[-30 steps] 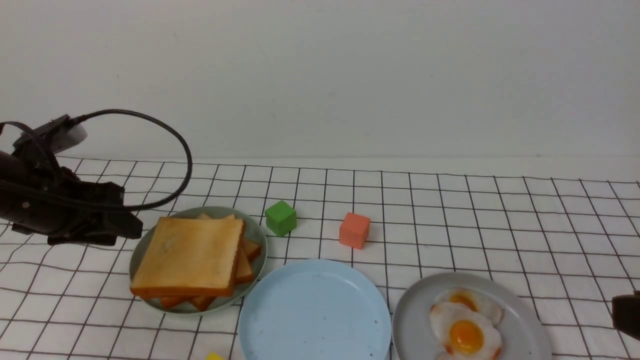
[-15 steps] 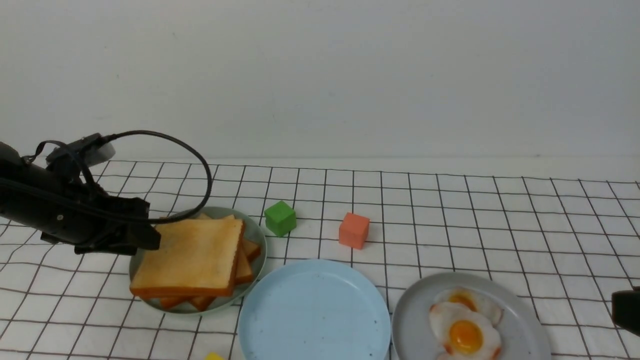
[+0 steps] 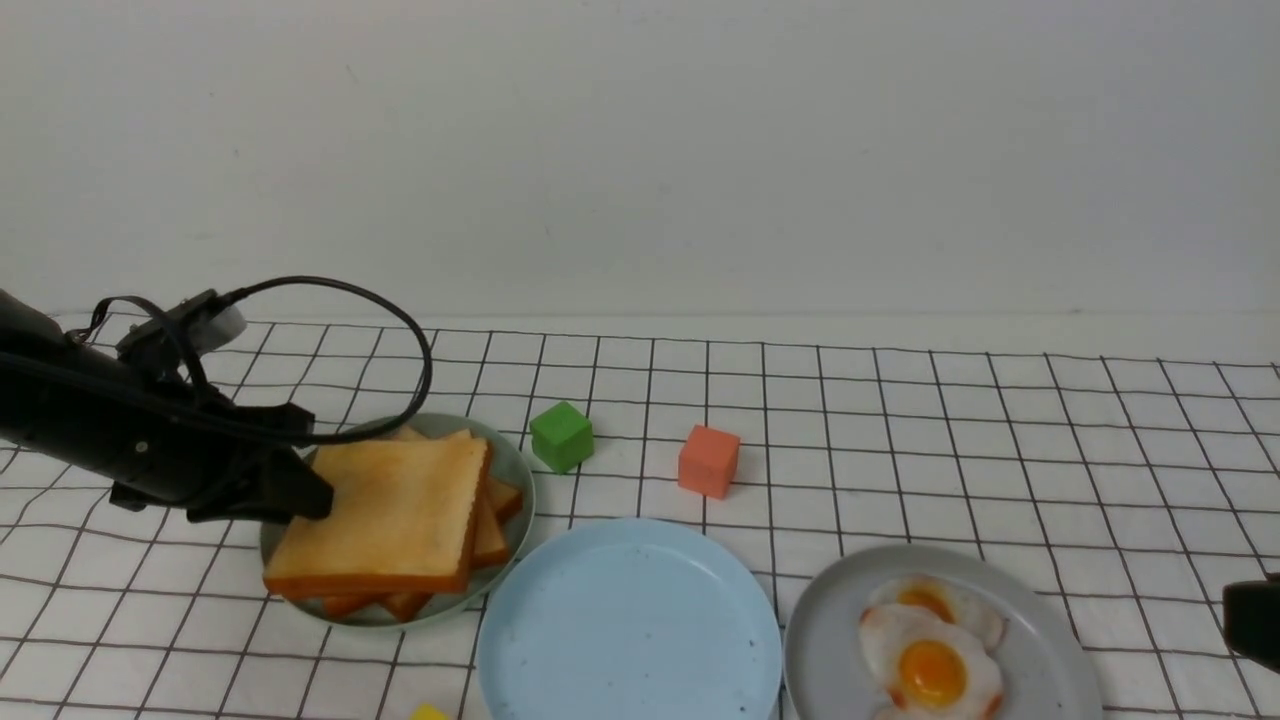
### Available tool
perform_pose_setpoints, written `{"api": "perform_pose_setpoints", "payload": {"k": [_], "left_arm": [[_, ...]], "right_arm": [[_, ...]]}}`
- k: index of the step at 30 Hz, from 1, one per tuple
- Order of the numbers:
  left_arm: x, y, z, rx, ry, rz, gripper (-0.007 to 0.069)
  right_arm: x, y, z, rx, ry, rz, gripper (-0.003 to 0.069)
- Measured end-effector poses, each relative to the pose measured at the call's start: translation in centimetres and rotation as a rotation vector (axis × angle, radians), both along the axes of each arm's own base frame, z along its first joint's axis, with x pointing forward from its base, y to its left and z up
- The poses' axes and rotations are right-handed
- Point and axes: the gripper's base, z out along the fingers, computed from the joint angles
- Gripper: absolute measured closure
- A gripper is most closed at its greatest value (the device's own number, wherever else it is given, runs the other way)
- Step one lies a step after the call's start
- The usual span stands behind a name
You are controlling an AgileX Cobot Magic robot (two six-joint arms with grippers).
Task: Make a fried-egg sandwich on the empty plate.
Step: Use the left arm to grab a slice of bread, then use the left arm to put a slice of bread into the empty plate in the middle
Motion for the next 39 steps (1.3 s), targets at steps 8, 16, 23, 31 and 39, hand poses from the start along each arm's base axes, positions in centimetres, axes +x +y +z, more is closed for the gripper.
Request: {"api": "perform_pose_setpoints", "payload": {"k": [8, 16, 23, 31, 39], "left_arm": [[0.0, 0.0, 0.5, 0.010, -0.001, -0.017, 0.0587], [-0.7, -0.2, 6.9, 0.029, -0.135, -0.053, 0.0589], [-3.0, -3.3, 10.2, -0.114, -0.180, -0.123, 0.0589], [-4.7, -10.5, 3.8, -0.278, -0.043, -0.197, 0.0590], [-3.7, -13.8, -0.8, -0.183, -0.004, -0.127, 0.0585]], "right_arm": [[-0.1, 0.0, -0.1, -0.004, 0.009, 0.003, 0.0418], [-0.1, 0.0, -0.1, -0.006, 0.012, 0.004, 0.0418], [-0.1, 0.0, -0.1, -0.006, 0.013, 0.004, 0.0418], [0.2, 0.0, 0.3, 0.015, -0.033, -0.010, 0.0418], [0.5, -0.1, 0.6, 0.019, -0.079, -0.024, 0.0418]]}}
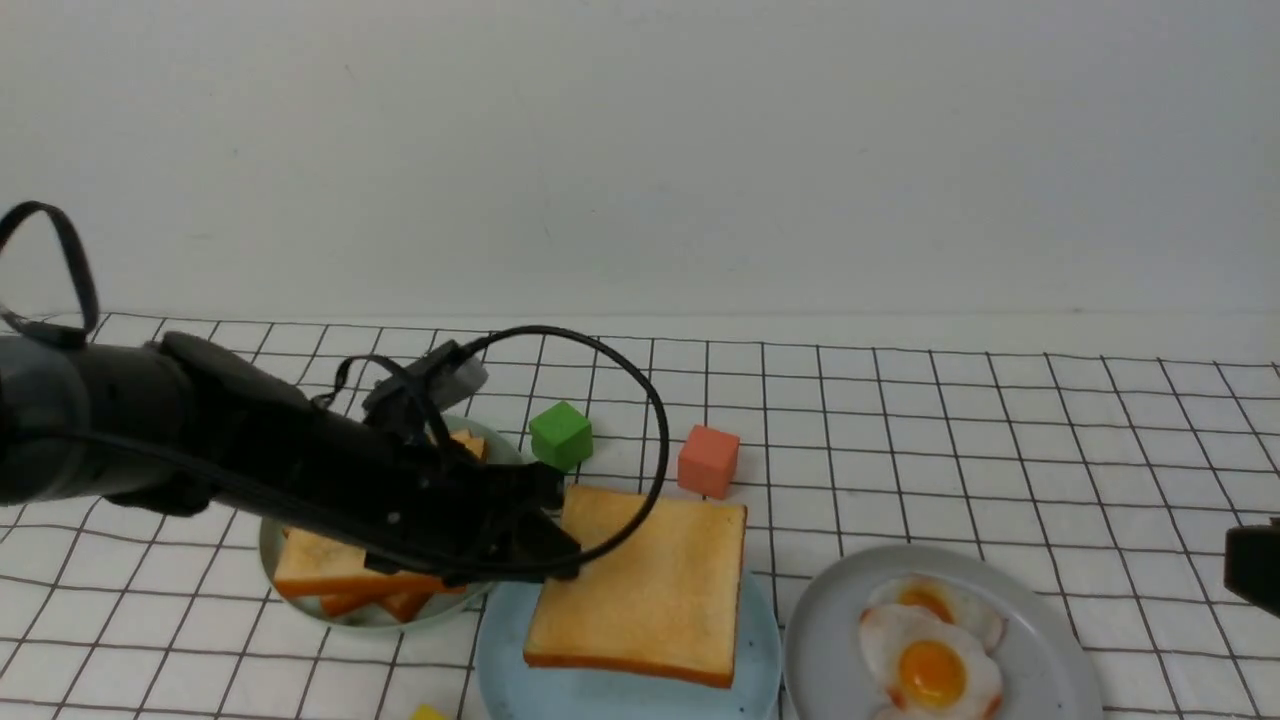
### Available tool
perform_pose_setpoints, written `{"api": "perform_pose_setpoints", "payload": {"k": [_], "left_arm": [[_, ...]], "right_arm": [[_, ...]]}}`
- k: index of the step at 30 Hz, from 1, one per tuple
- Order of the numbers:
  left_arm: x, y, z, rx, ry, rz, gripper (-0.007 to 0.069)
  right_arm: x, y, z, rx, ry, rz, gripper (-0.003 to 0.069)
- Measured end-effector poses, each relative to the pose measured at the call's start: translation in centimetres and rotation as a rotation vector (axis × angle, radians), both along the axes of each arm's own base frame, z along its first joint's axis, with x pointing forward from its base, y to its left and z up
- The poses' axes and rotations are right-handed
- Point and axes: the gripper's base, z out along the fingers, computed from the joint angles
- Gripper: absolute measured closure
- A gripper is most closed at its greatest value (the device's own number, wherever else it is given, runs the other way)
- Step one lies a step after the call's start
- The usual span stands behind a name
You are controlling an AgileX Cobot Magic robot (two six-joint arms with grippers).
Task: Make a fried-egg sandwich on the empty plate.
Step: Use the left arm to put a slice of bread into the empty plate in the middle, then use the right arm to grab a fried egg
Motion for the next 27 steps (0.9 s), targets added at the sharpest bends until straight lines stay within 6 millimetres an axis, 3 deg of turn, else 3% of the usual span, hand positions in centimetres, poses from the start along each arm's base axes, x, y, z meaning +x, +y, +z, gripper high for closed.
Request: {"api": "perform_pose_setpoints", "payload": {"k": [5, 8, 13, 16, 18, 19, 20, 21, 22, 23, 27], "left_arm": [[0.2, -0.5, -0.4, 0.030, -0.013, 0.050, 0.0487], [0.1, -0.6, -0.4, 0.019, 0.005, 0.048, 0.0330], [-0.7, -0.7, 0.4, 0.013, 0.032, -0.012, 0.0146], [-1.1, -0.5, 2.8, 0.042, -0.035, -0.055, 0.0062], [-1.3, -0.3, 5.7, 0.077, -0.134, -0.114, 0.0028], [-1.5, -0.2, 7.3, 0.087, -0.184, -0.139, 0.0026], [-1.5, -0.2, 7.6, 0.083, -0.193, -0.141, 0.0026], [-2.0, -0.1, 10.4, 0.096, -0.275, -0.182, 0.0032], [-2.0, -0.1, 10.4, 0.099, -0.273, -0.189, 0.0033], [-2.7, 0.1, 12.8, 0.103, -0.334, -0.228, 0.0050], [-4.1, 0.3, 15.2, 0.126, -0.368, -0.312, 0.0099]], "right_arm": [[0.1, -0.2, 0.0, -0.032, -0.013, -0.007, 0.0418], [0.2, -0.4, -0.1, -0.060, -0.023, -0.013, 0.0418], [0.3, -0.5, 0.1, -0.096, -0.023, -0.017, 0.0388], [0.9, -0.4, 0.9, -0.112, 0.012, -0.027, 0.0337], [1.8, -0.1, 1.0, -0.142, 0.087, -0.037, 0.0288], [2.5, 0.1, 0.8, -0.159, 0.134, -0.041, 0.0270], [2.6, 0.2, 0.7, -0.162, 0.144, -0.042, 0.0270], [4.0, 0.7, -0.3, -0.197, 0.232, -0.046, 0.0246], [4.1, 0.8, -0.4, -0.200, 0.241, -0.046, 0.0244], [5.5, 1.3, -1.5, -0.225, 0.311, -0.047, 0.0235], [8.1, 2.4, -3.7, -0.254, 0.409, -0.049, 0.0230]]}}
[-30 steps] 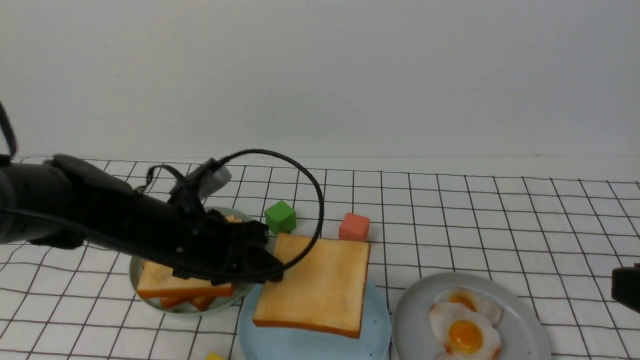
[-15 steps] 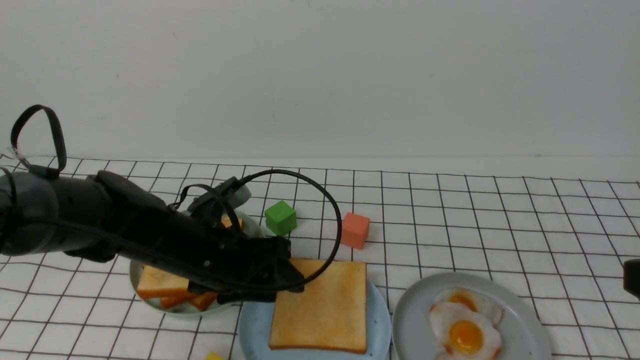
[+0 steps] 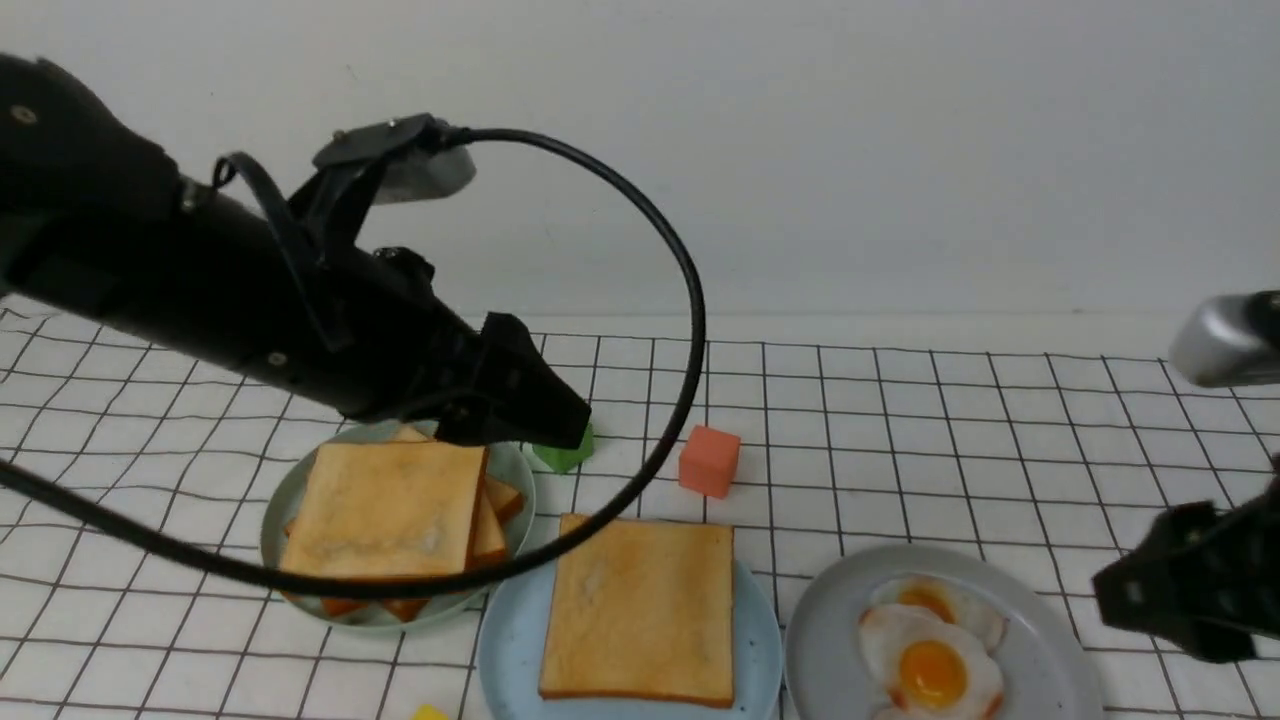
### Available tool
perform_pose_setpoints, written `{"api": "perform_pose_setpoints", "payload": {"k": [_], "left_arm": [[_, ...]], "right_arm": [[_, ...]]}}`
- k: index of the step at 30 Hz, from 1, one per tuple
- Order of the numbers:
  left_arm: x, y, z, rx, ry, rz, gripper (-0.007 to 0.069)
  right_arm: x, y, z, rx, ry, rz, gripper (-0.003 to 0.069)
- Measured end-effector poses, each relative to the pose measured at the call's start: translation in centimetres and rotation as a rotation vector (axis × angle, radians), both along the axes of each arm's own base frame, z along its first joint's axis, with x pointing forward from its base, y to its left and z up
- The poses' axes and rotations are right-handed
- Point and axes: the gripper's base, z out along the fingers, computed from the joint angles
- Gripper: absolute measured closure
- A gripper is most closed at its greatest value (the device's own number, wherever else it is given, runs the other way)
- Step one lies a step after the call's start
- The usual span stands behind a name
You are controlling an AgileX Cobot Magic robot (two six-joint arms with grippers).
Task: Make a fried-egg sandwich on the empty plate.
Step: Use the right arm to grab a fried egg
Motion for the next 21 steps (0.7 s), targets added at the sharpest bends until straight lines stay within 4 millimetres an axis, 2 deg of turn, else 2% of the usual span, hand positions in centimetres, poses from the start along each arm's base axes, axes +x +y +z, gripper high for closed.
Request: {"api": "perform_pose_setpoints", "payload": {"k": [4, 8, 9, 12, 16, 19, 21], "left_arm": [[-2.3, 0.6, 0.7, 0.090, 0.056, -0.125, 0.0214], [-4.7, 1.2, 1.6, 0.120, 0.084, -0.194, 0.0326], [-4.8, 1.2, 1.7, 0.120, 0.081, -0.195, 0.0332], [-7.0, 1.5, 2.6, 0.078, 0.021, -0.225, 0.0445], [-9.6, 1.7, 2.7, 0.026, -0.121, -0.308, 0.0573], [-10.5, 1.8, 2.1, 0.000, -0.178, -0.322, 0.0634], [-10.6, 1.8, 1.7, 0.001, -0.196, -0.327, 0.0638]], "right_arm": [[3.5, 1.0, -3.2, 0.034, 0.104, -0.068, 0.0228], [6.0, -0.1, -5.4, 0.093, 0.168, -0.156, 0.0229], [6.2, -0.3, -5.6, 0.099, 0.171, -0.168, 0.0229], [6.8, -1.9, -7.9, 0.198, 0.215, -0.233, 0.0229], [6.6, -3.3, -10.5, 0.333, 0.245, -0.275, 0.0229], [6.8, -4.0, -11.7, 0.404, 0.221, -0.303, 0.0229], [7.0, -4.2, -12.4, 0.428, 0.219, -0.322, 0.0229]]}}
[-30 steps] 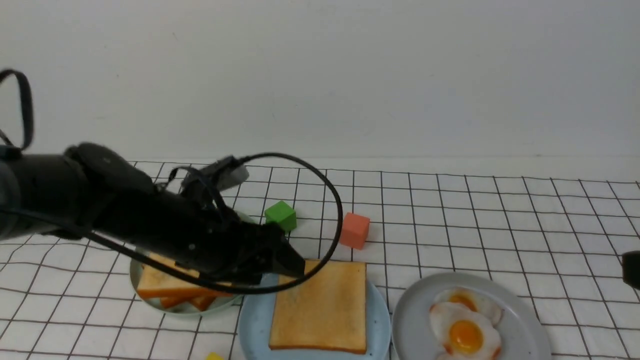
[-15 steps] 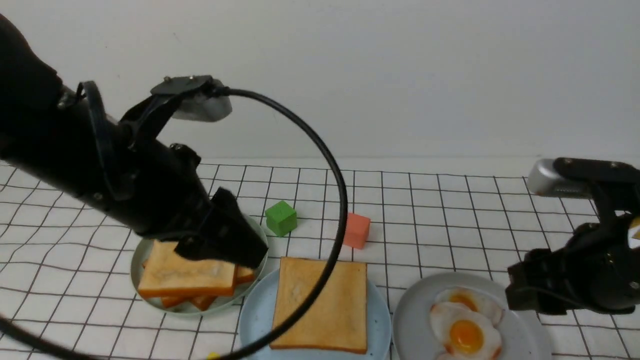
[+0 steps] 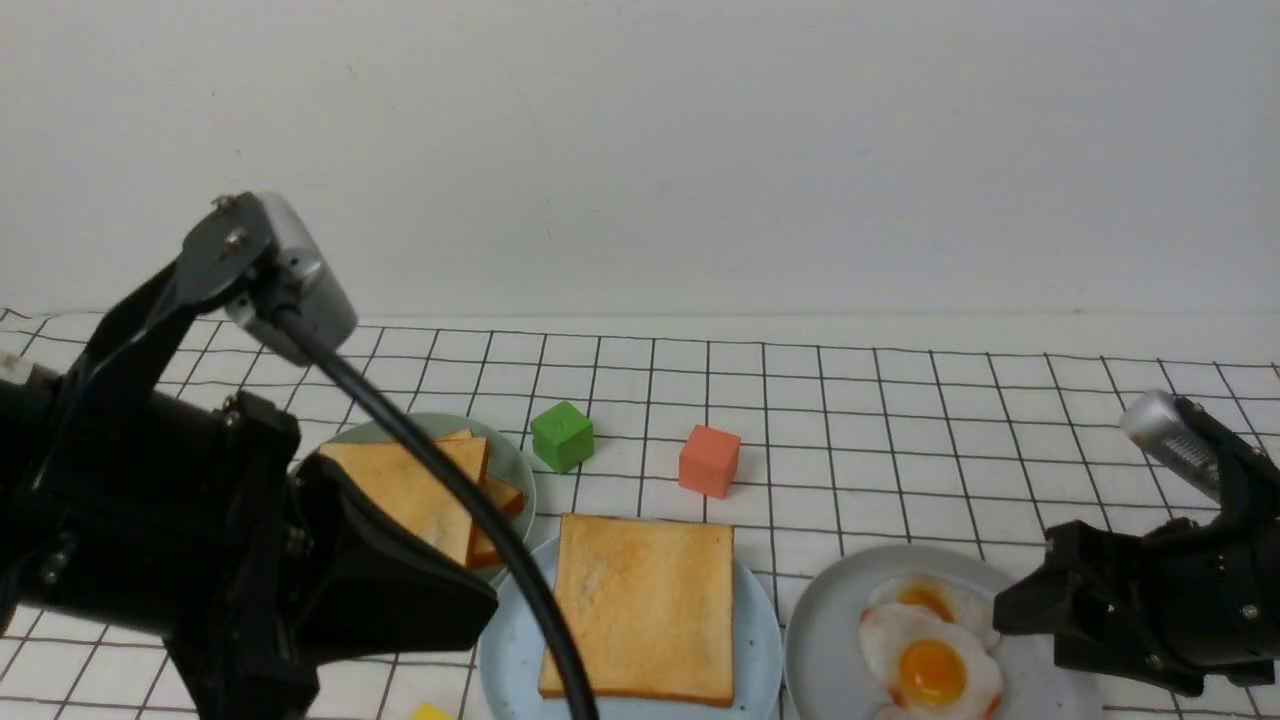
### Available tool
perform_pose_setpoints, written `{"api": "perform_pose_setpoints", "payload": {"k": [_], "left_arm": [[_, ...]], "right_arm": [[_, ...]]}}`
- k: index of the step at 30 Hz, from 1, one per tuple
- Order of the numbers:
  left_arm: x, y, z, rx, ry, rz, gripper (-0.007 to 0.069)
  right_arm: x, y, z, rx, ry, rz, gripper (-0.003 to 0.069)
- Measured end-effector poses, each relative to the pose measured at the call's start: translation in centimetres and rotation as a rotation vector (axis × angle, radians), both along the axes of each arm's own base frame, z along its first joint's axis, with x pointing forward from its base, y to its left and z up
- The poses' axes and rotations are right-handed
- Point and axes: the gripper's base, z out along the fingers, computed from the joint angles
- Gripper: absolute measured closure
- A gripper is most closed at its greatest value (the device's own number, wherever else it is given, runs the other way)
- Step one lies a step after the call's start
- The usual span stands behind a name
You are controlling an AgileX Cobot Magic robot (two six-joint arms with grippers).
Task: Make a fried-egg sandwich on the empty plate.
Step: Use the right arm to grab a fried egg
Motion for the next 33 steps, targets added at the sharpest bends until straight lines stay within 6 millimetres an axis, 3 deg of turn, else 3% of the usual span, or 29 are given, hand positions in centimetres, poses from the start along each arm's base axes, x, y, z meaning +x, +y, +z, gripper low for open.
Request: {"api": "perform_pose_setpoints", "payload": {"k": [11, 17, 24, 26, 33], "left_arm": [[0.2, -0.3, 0.1, -0.041, -0.047, -0.017, 0.0638], [0.2, -0.3, 0.1, -0.041, -0.047, -0.017, 0.0638], [0.2, -0.2, 0.0, -0.033, -0.043, -0.012, 0.0638], [0.2, -0.2, 0.0, -0.027, -0.034, -0.004, 0.0638], [0.0, 0.1, 0.0, -0.004, 0.001, 0.038, 0.0638]], "right_arm": [[1.2, -0.2, -4.6, 0.048, 0.140, -0.058, 0.0229], [1.5, -0.2, -5.1, 0.076, 0.155, -0.072, 0.0261], [1.6, -0.1, -5.4, 0.077, 0.150, -0.058, 0.0448], [1.5, 0.0, -5.4, 0.081, 0.149, -0.050, 0.0538], [1.5, 0.0, -5.1, 0.069, 0.125, -0.027, 0.0548]]}}
